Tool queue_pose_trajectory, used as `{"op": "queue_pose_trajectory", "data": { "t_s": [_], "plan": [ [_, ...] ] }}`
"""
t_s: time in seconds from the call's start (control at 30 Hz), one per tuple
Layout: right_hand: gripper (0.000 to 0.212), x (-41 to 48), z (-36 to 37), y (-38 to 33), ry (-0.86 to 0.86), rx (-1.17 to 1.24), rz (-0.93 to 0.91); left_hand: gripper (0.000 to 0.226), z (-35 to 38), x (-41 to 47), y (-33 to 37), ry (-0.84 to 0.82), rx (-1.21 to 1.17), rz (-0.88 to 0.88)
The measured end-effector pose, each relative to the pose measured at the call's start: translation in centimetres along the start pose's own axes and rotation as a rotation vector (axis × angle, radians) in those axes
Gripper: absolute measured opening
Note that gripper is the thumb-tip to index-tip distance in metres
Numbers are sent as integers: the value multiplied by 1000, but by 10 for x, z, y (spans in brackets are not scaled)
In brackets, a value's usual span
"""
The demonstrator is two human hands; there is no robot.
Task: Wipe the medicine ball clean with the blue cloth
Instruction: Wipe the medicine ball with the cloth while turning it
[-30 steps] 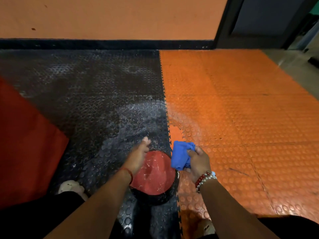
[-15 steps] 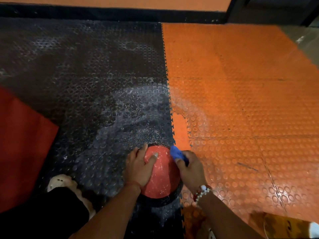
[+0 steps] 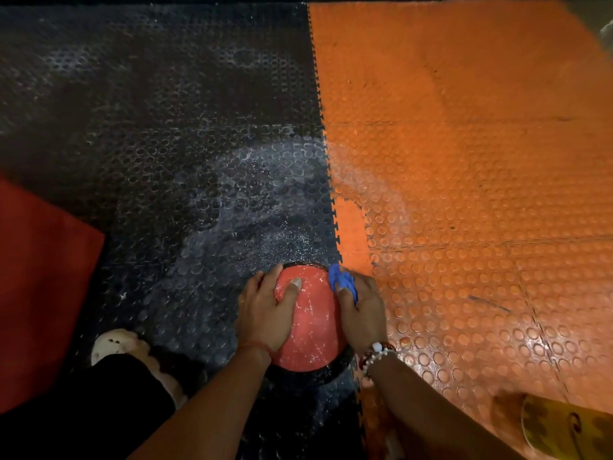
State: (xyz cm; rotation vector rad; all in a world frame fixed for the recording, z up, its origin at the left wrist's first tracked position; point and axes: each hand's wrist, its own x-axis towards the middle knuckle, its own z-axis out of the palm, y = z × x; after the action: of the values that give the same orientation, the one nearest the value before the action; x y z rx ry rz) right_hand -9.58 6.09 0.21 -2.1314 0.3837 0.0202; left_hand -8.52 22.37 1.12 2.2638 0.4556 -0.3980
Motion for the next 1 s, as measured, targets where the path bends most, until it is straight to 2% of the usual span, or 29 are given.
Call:
{"op": "queue_pose_trajectory", "data": {
  "t_s": [0.17, 0.3, 0.37, 0.5, 0.63, 0.7, 0.77, 0.87, 0.93, 1.0],
  "plan": [
    [42, -4, 2, 6, 163, 38, 147, 61, 2, 5, 7, -7, 11, -14],
    [46, -24, 12, -9, 92, -19, -73, 58, -2, 8, 1, 0, -6, 5],
    [45, -9, 15, -11, 32, -74, -128, 55, -4, 8, -3, -5, -32, 10],
    [28, 28, 8, 4, -55, -51, 83, 53, -4, 4, -4, 15, -48, 8],
    [17, 21, 5, 18, 57, 129, 281, 55, 0, 0, -1, 10, -9, 20],
    [20, 6, 9, 11, 114, 68, 235, 55, -1, 1, -1, 5, 13, 19],
    [26, -8, 11, -6, 126, -36, 52, 54, -2, 3, -2, 4, 4, 18],
    [32, -3, 15, -19, 44, -98, -142, 53, -6, 3, -6, -2, -27, 36],
    [30, 14, 14, -15, -1, -116, -115, 53, -6, 2, -8, -4, -33, 48],
    [27, 31, 10, 3, -38, -58, 46, 53, -3, 2, -6, 3, -21, 42]
  ]
}}
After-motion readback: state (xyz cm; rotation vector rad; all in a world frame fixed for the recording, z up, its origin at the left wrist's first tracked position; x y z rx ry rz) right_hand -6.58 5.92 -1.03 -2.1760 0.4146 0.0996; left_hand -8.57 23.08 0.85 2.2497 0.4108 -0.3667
